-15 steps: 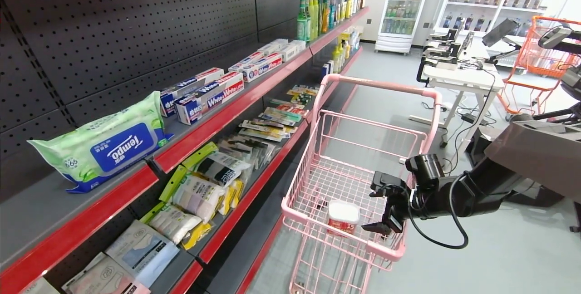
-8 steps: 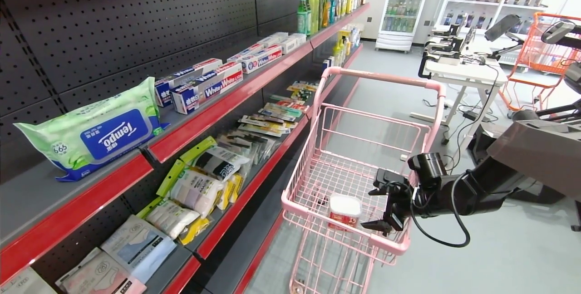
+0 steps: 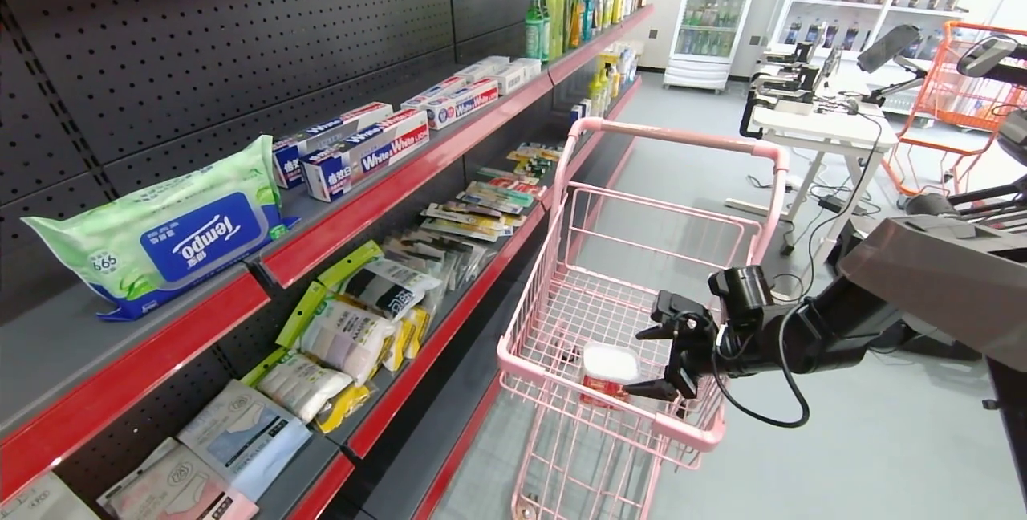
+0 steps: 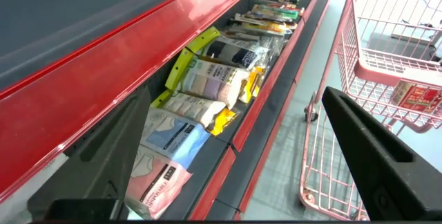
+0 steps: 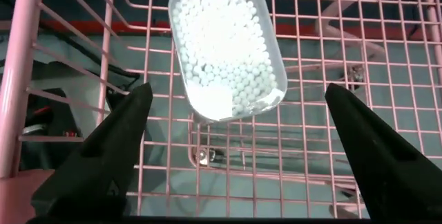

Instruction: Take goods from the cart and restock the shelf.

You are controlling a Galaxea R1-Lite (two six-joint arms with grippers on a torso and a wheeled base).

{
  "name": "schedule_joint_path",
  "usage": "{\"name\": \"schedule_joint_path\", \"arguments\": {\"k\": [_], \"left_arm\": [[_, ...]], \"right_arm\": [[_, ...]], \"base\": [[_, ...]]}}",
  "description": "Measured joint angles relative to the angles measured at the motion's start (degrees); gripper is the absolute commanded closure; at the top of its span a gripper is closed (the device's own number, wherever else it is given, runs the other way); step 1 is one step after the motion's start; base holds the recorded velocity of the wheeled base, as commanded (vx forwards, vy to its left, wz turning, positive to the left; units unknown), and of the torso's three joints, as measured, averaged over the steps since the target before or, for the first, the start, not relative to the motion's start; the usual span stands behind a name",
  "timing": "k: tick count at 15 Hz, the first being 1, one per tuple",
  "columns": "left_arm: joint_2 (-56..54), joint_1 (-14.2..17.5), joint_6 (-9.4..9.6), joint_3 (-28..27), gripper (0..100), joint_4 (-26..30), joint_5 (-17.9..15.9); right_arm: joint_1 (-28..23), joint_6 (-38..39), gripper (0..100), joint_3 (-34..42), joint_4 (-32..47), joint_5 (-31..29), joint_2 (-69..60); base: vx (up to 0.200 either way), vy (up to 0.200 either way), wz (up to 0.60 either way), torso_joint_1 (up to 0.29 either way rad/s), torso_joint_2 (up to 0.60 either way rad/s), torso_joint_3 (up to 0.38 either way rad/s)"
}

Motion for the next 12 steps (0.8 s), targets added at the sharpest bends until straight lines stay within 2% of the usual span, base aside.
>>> {"name": "schedule_joint_path", "arguments": {"k": [12], "left_arm": [[0.0, 0.0, -0.02, 0.0, 0, 0.0, 0.0]], "right_arm": [[1.2, 4.1, 0, -6.7, 0.2, 1.9, 6.8]], "base": [[0.000, 0.000, 0.00, 0.000, 0.00, 0.000]]}}
